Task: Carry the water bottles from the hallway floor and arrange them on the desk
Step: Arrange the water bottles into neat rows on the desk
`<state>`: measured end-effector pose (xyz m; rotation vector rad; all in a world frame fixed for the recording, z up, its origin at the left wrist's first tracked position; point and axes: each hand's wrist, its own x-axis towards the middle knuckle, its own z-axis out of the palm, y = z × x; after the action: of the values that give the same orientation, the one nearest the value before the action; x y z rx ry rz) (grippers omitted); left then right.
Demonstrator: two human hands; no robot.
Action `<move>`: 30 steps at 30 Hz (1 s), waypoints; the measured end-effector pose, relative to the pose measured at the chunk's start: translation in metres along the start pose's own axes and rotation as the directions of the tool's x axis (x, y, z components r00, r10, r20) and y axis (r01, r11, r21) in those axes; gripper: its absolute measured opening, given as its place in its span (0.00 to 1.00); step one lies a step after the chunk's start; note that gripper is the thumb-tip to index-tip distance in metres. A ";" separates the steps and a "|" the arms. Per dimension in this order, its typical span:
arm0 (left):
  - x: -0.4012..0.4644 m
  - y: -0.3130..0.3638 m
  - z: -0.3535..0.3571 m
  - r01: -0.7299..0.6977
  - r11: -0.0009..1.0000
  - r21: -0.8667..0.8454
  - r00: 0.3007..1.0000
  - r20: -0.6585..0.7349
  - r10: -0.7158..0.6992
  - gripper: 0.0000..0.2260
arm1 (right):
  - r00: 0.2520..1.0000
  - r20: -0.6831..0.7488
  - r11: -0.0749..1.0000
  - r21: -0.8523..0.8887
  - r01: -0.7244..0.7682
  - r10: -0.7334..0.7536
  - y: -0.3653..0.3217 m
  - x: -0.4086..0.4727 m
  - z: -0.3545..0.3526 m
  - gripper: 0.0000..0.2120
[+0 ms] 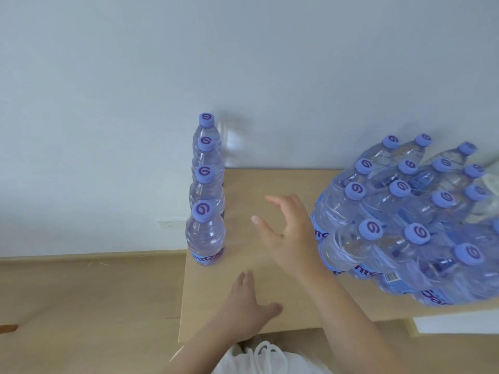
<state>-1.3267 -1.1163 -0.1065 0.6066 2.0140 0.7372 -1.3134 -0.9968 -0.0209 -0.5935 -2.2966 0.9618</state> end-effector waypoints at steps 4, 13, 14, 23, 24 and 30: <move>0.014 0.038 0.017 -0.176 0.983 0.053 0.982 0.078 0.172 0.41 | 0.909 -0.390 0.968 -0.245 0.056 -0.151 0.022 -0.013 -0.058 0.12; 0.026 0.065 0.039 -0.232 0.968 0.097 0.959 0.191 0.210 0.43 | 0.844 -0.326 0.899 0.044 -0.436 0.425 0.079 -0.046 -0.077 0.33; 0.027 0.062 0.038 -0.220 0.971 0.096 0.961 0.193 0.198 0.43 | 0.844 -0.352 0.908 0.052 -0.415 0.405 0.081 -0.046 -0.077 0.29; 0.024 0.040 -0.002 -0.253 0.962 0.107 0.966 0.076 0.246 0.49 | 0.880 -0.320 0.933 0.208 -0.296 0.350 0.055 -0.031 -0.079 0.14; 0.022 0.040 -0.006 -0.267 0.961 0.076 0.963 0.060 0.263 0.50 | 0.888 -0.306 0.930 0.242 -0.277 0.344 0.047 -0.026 -0.082 0.14; 0.008 0.027 -0.027 -0.252 0.867 -0.429 0.957 0.022 0.289 0.30 | 0.923 -0.120 0.878 0.376 -0.298 0.365 0.017 0.002 -0.081 0.20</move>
<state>-1.3506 -1.0988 -0.0804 0.6541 1.6304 1.2571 -1.2592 -0.9451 0.0142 -0.8987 -1.8256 1.3795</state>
